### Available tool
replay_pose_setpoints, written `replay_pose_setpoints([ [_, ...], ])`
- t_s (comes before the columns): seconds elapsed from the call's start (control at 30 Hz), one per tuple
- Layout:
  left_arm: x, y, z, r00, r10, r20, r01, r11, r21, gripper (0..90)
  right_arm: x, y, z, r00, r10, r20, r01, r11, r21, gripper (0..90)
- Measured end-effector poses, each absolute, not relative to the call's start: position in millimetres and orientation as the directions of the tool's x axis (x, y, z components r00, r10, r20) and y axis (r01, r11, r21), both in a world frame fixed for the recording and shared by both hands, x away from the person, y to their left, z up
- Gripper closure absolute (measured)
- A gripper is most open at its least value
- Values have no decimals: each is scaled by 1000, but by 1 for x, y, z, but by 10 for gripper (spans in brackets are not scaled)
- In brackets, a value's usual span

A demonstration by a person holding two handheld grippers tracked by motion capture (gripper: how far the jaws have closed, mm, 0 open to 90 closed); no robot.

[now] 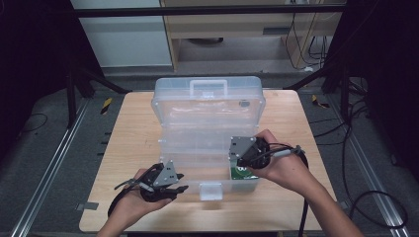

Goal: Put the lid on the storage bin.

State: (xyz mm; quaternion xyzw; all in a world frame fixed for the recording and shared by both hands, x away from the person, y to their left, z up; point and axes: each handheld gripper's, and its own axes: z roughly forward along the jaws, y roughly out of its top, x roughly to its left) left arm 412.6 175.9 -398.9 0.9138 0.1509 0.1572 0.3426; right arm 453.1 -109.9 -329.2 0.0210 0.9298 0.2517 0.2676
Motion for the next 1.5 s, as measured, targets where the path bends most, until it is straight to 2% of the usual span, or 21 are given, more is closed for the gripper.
replay_pose_setpoints([
  [0.03,409,179,-392,908,393,146,177,-676,716,606,453,-110,-329,-855,176,-488,-94,872,480,830],
  [0.17,403,187,-379,905,411,108,192,-621,760,641,453,-110,-330,-856,177,-486,-94,870,484,830],
  [0.53,411,221,-350,846,532,25,293,-505,812,875,452,-111,-331,-855,189,-484,-90,863,496,824],
  [0.6,417,229,-344,823,567,19,319,-489,812,896,452,-112,-331,-855,184,-485,-95,864,495,824],
  [0.7,427,239,-335,804,595,-21,353,-447,822,898,451,-112,-331,-852,182,-490,-97,866,490,823],
  [0.97,456,250,-313,755,655,-14,362,-400,842,899,450,-112,-332,-852,183,-491,-99,864,494,821],
  [1.5,489,253,-304,728,679,-94,417,-329,847,900,448,-112,-334,-854,182,-487,-101,860,500,817],
])
